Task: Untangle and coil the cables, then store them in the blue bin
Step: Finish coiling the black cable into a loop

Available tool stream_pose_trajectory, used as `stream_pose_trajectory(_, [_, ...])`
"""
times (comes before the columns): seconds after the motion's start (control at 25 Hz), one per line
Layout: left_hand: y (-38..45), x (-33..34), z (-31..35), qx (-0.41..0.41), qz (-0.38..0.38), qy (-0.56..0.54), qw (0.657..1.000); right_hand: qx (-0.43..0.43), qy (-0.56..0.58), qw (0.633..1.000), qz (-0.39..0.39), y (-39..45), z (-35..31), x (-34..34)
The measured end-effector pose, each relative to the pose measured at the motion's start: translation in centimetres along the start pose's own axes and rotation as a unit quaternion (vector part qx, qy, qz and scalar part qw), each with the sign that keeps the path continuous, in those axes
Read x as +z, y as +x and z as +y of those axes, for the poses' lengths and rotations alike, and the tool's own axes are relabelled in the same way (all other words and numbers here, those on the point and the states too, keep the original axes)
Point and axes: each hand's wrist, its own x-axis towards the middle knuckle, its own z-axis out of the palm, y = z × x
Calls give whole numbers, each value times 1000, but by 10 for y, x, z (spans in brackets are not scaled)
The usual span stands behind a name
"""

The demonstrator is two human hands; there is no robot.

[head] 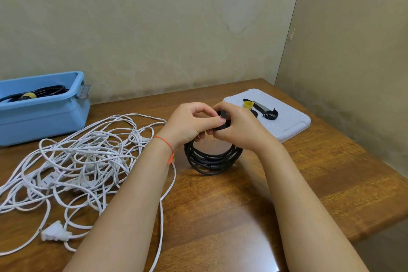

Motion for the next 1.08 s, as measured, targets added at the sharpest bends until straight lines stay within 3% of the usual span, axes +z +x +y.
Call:
stream_pose_trajectory(0.24, [0,-2,-3,-1,2,-20,1000,31,178,976,-119,-5,5,-22])
stream_pose_trajectory(0.44, [-1,-4,-5,5,-8,-28,1000,44,293,943,-153,-8,11,-27])
stream_pose_trajectory(0.64, [-4,-1,0,20,-27,2,999,116,344,921,-142,-5,9,-25])
stream_pose_trajectory(0.88, [-4,6,6,9,-44,36,998,227,299,920,-116,-2,3,-21])
stream_pose_trajectory(1.08, [-4,0,2,-14,-41,5,999,175,224,958,-20,-2,-5,-17])
